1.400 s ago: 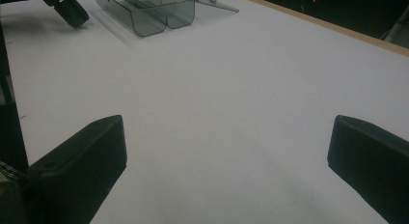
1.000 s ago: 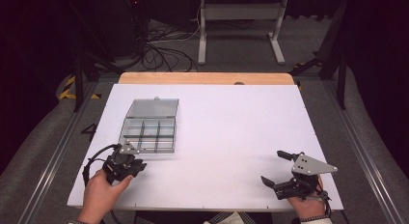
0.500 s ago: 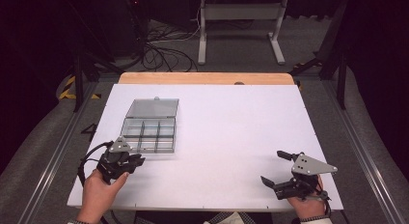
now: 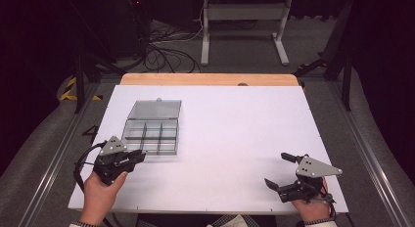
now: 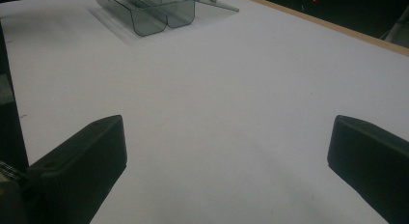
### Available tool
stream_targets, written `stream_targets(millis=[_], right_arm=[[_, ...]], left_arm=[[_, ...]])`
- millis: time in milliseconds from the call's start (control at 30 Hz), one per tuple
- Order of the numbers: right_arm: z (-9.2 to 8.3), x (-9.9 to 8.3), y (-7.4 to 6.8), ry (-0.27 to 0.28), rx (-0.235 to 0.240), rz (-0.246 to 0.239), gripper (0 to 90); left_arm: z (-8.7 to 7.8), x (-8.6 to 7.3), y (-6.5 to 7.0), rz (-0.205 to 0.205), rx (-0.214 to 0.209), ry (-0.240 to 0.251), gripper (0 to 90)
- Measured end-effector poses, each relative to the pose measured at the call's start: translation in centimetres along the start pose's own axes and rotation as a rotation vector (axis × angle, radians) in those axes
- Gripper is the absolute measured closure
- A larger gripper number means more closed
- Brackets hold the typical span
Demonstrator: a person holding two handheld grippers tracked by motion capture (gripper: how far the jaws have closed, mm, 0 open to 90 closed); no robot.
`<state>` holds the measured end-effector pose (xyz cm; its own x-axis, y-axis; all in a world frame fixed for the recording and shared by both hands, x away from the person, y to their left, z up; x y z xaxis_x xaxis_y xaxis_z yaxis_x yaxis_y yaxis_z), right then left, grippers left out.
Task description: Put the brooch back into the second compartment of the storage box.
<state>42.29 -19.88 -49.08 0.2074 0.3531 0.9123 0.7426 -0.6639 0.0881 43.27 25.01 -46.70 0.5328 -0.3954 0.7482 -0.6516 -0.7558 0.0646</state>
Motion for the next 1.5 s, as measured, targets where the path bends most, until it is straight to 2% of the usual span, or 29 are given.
stream_targets(millis=[133,233,400,533,767,933,1167,1367,1400,1500], right_arm=[[0.0,0.0,0.0,0.000,0.000,0.000,0.7],[0.0,0.0,0.0,0.000,0.001,0.001,0.7],[0.0,0.0,0.0,-0.002,0.001,0.000,0.7],[0.0,0.0,0.0,-0.003,0.001,0.001,0.7],[0.1,0.0,0.0,-0.004,0.003,0.003,0.6],[0.1,0.0,0.0,-0.004,0.003,0.002,0.7],[0.0,0.0,0.0,-0.004,0.003,0.002,0.7],[0.0,0.0,0.0,-0.003,0.005,0.002,0.7],[0.1,0.0,0.0,-0.004,0.005,0.002,0.7],[0.1,0.0,0.0,-0.003,0.005,0.001,0.7]], left_arm=[[-0.2,0.2,0.0,-0.028,-0.009,0.020,75.9],[-0.3,0.4,-0.2,-0.022,0.009,0.026,75.8],[-0.5,0.6,-0.1,-0.026,0.005,0.044,75.8],[-0.8,0.9,-0.3,0.000,0.018,0.062,75.9],[-1.0,1.6,-0.5,-0.005,0.022,0.082,75.8],[-0.9,2.2,-0.7,-0.015,0.015,0.085,75.8],[-0.8,3.1,-1.3,-0.006,0.026,0.081,75.8],[-0.8,3.8,-1.7,-0.031,0.020,0.080,75.8],[-0.8,3.9,-1.9,-0.020,0.027,0.077,75.8],[-0.7,4.1,-2.1,-0.026,0.029,0.073,75.8]])
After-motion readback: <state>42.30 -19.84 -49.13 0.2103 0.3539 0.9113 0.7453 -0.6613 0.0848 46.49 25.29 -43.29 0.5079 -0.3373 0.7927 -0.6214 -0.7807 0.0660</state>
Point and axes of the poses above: each handheld gripper's, and its own axes: z roughly forward along the jaws, x roughly out of its top, y roughly to its right, the point moved 7 cm from there along z, roughly forward along the jaws, and after that the axes turned 4 degrees about -x, right-handed, at the moved point
